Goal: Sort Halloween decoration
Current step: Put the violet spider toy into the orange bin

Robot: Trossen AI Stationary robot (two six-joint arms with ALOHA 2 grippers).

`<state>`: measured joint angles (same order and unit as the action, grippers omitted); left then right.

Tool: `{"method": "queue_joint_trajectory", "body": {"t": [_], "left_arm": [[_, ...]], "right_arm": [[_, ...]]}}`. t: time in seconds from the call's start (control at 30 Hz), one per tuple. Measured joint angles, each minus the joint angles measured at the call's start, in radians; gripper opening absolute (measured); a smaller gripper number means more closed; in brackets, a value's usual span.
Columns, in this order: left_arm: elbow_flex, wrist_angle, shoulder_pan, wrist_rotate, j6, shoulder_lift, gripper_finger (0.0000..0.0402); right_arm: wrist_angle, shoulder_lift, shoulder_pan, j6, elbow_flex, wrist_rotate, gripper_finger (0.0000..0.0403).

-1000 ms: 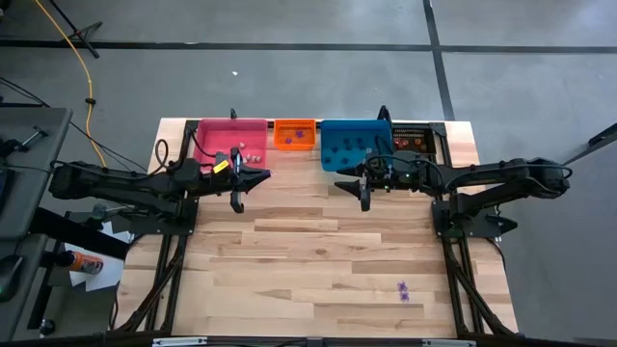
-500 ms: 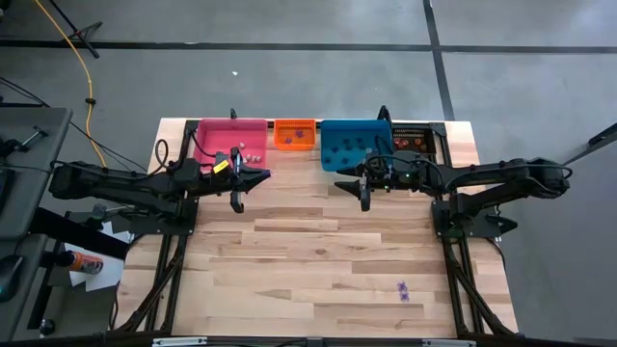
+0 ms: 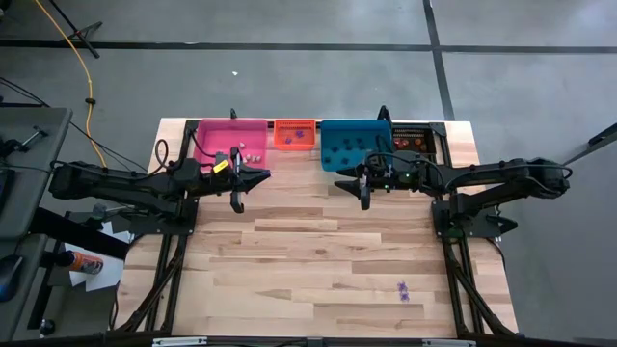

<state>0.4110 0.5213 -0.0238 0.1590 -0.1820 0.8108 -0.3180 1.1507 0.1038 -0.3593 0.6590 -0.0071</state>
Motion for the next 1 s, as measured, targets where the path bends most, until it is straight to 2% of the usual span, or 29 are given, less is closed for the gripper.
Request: {"method": "queue_joint_trajectory", "body": {"t": [0.7, 1.0], "left_arm": [[0.000, 0.000, -0.001, 0.001, -0.039, 0.000, 0.0000], [0.007, -0.007, -0.078, 0.031, -0.086, 0.043, 0.0000]], "right_arm": [[0.000, 0.000, 0.000, 0.001, 0.000, 0.000, 0.0203], [0.000, 0.000, 0.000, 0.000, 0.000, 0.000, 0.0203]]}}
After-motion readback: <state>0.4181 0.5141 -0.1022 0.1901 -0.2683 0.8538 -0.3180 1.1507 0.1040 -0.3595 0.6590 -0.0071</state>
